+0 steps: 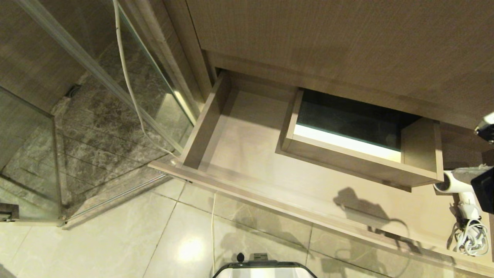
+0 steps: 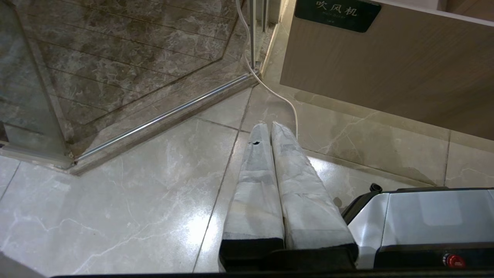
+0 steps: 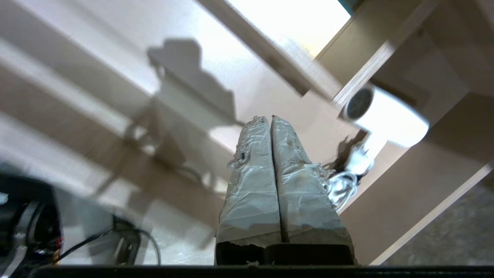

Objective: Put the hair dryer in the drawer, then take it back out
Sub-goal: Close the drawer

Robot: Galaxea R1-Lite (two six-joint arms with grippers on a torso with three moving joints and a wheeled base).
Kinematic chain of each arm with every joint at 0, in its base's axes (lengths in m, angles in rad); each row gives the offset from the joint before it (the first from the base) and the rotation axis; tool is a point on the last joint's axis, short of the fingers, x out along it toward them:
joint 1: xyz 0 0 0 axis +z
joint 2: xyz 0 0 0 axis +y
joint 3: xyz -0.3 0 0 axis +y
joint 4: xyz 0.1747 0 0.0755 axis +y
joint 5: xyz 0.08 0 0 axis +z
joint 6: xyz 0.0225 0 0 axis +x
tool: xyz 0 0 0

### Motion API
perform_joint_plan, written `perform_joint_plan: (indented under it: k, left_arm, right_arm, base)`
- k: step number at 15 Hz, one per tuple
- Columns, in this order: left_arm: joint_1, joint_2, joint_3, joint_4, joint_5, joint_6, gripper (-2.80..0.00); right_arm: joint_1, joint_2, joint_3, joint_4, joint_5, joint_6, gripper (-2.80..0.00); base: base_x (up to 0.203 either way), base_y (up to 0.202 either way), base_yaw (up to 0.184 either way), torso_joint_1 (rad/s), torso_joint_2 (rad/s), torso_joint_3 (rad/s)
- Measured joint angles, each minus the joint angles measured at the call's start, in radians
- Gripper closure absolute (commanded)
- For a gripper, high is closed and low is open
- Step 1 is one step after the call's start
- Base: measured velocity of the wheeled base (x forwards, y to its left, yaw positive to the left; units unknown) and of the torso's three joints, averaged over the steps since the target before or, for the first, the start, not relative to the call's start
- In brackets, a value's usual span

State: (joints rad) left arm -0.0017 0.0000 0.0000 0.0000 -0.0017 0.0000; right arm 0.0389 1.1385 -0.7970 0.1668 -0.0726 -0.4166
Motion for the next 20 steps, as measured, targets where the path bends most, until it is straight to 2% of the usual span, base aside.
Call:
perform_joint_plan:
  k: [3,8,14,20]
  left_arm:
    - [0.0,0.0,0.0,0.0,0.0,0.0,0.0]
    - [0.0,0.0,0.0,0.0,0.0,0.0,0.0]
    - [0.0,0.0,0.0,0.0,0.0,0.0,0.0]
    - [0.0,0.0,0.0,0.0,0.0,0.0,0.0]
  right_arm:
    - [0.027,-0.084,0.051,0.002,-0.007,0.007,0.0]
    - [0.059,-0.132,0.063,-0.004,-0.021,0.01,0.0]
    - [0.134,-0.209,0.18,-0.107,-0.019,0.113,0.0]
    - [0.174,-0.328,0.293,-0.11,-0.019,0.124,0.0]
  base:
    - [0.0,0.0,0.0,0.0,0.0,0.0]
    - [0.0,0.0,0.0,0.0,0.0,0.0]
    - [0.0,0.0,0.0,0.0,0.0,0.0]
    - [0.0,0.0,0.0,0.0,0.0,0.0]
